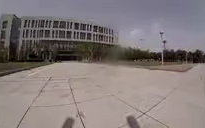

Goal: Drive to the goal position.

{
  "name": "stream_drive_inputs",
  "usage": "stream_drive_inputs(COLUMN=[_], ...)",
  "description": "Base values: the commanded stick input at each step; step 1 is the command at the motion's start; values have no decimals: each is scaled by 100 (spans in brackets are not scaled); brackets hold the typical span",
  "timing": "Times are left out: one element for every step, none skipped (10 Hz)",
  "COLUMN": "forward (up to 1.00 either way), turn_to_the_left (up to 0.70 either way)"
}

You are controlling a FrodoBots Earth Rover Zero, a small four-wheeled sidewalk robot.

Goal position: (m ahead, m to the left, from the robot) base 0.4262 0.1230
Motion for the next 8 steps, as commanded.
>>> stream_drive_inputs(forward=[70, 70, 70, 70, 70, 70, 70, 70], turn_to_the_left=[1, 1, 1, 1, 1, 1, 1, 1])
